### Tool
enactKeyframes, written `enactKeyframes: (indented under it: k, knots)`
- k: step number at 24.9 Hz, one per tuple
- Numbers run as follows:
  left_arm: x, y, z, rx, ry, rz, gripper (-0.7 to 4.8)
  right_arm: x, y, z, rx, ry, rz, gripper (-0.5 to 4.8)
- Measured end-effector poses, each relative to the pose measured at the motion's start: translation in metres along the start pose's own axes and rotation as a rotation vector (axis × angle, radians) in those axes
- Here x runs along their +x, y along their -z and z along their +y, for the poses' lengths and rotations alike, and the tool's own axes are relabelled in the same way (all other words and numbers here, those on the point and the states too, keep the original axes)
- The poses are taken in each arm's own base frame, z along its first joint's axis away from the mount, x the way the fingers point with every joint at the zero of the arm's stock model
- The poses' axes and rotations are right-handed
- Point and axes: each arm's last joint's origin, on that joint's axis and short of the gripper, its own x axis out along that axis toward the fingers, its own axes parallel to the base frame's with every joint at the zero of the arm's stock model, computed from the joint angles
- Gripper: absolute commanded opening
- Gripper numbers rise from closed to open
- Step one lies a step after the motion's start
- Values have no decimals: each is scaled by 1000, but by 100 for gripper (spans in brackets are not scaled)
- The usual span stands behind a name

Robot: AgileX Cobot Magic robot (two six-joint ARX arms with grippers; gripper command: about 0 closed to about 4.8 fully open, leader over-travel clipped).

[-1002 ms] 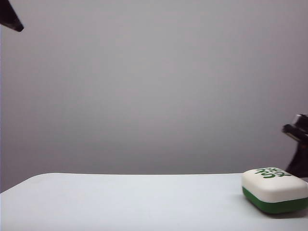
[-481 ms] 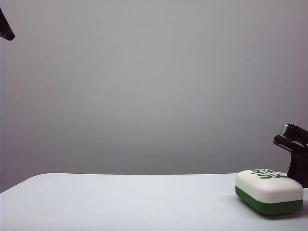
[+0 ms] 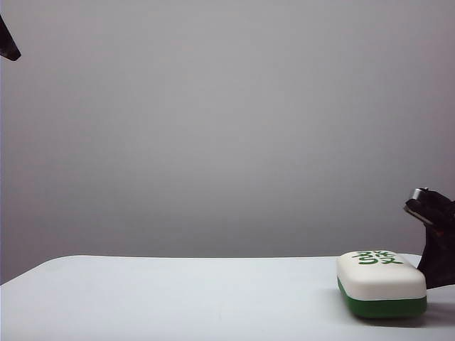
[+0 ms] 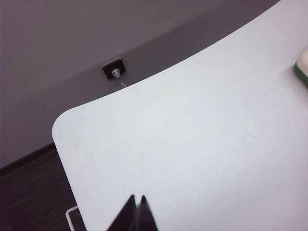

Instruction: Move the foam mahjong from the right side of the table to the left side of the table.

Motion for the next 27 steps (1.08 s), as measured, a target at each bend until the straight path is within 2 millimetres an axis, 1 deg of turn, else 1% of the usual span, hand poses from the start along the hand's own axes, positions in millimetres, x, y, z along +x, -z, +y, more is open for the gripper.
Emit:
enactKeyframes:
  k: [4,9,10,11,19,27]
  knots:
    - [0,0,0,0,7,-1,-5,6,0,10,-30,-18,10,-5]
    - [0,0,-1,-1,30,-9,-5,20,0,33,-88,-35,9,-5]
    - [0,0,-1,-1,31,-8,-5,26,-1,39,-92,-48,8,-5]
    - [0,1,-1,-3,35,-1,-5,31,0,45,-98,-59,15,-5]
    - [0,5,-3,-15,52,39,-5,61,8,71,-110,-98,99,-5]
    - [-4,6,-5,-18,55,46,-5,77,15,108,-139,-124,132,-5]
